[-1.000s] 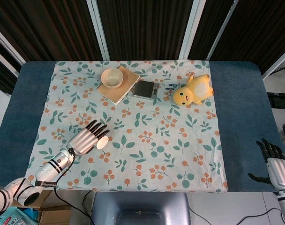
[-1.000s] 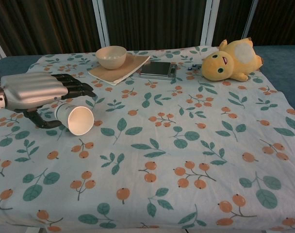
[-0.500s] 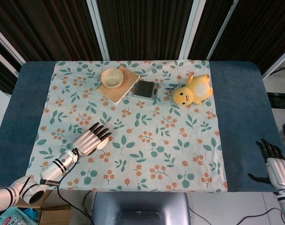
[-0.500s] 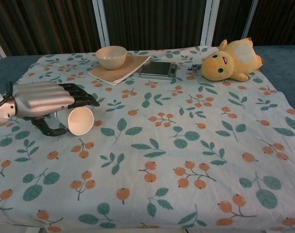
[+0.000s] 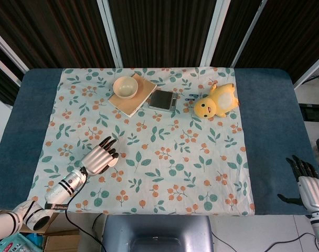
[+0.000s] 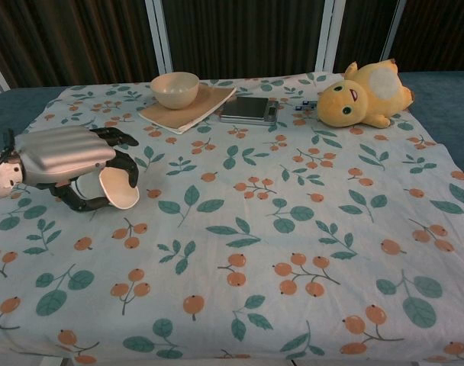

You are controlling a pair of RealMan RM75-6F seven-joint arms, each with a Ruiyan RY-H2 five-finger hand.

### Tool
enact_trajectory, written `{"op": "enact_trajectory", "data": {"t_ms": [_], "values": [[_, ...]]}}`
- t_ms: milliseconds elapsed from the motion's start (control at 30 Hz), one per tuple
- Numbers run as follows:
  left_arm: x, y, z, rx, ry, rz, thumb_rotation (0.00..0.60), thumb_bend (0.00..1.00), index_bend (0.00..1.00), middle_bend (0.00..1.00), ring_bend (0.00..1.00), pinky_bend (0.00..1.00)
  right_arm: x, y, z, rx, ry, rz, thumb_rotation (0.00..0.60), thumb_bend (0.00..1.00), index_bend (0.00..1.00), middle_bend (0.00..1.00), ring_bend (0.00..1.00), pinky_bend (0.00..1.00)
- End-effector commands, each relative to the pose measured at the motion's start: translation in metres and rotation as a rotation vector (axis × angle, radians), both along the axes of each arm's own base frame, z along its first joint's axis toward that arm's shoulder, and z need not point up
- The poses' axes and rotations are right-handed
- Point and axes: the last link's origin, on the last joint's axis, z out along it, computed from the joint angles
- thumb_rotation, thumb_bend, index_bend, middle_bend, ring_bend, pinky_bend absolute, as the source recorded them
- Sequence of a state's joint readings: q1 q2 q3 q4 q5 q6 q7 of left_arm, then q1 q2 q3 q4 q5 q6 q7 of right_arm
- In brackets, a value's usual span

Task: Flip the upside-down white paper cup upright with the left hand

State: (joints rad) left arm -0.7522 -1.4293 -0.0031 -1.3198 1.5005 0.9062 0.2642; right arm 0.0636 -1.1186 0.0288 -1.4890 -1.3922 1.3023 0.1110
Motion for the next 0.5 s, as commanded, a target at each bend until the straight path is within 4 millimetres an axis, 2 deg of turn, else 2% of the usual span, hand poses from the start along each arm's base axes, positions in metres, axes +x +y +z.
{"op": "enact_trajectory", "data": {"t_ms": [33,100,267,400,500], "values": [[0.003,-0.003,0.008,0.008,-0.119,0.049,0.6,0.42,0.36,0.34,0.03,0.07,0.0,0.0,0.0,-0.001,0.0,0.0,0.6,0.14,0.0,0.0,0.0,0.0],[0.005,-0.002,0.014,0.009,-0.202,0.087,0.6,0.42,0.36,0.34,0.03,0.08,-0.001,0.0,0.001,-0.001,0.0,-0.001,0.6,0.14,0.0,0.0,0.0,0.0],[0.005,0.003,0.032,-0.018,-0.553,0.292,0.6,0.42,0.35,0.32,0.02,0.08,-0.002,0.001,0.0,0.003,0.0,-0.007,0.6,0.14,0.0,0.0,0.0,0.0],[-0.009,0.005,0.032,-0.052,-0.769,0.465,0.6,0.42,0.34,0.32,0.02,0.08,-0.001,0.0,-0.003,0.013,0.002,-0.007,0.6,0.14,0.0,0.0,0.0,0.0],[-0.022,0.008,0.026,-0.056,-0.867,0.56,0.6,0.42,0.32,0.31,0.01,0.08,0.0,0.0,-0.004,0.019,0.005,-0.004,0.6,0.14,0.0,0.0,0.0,0.0]]}}
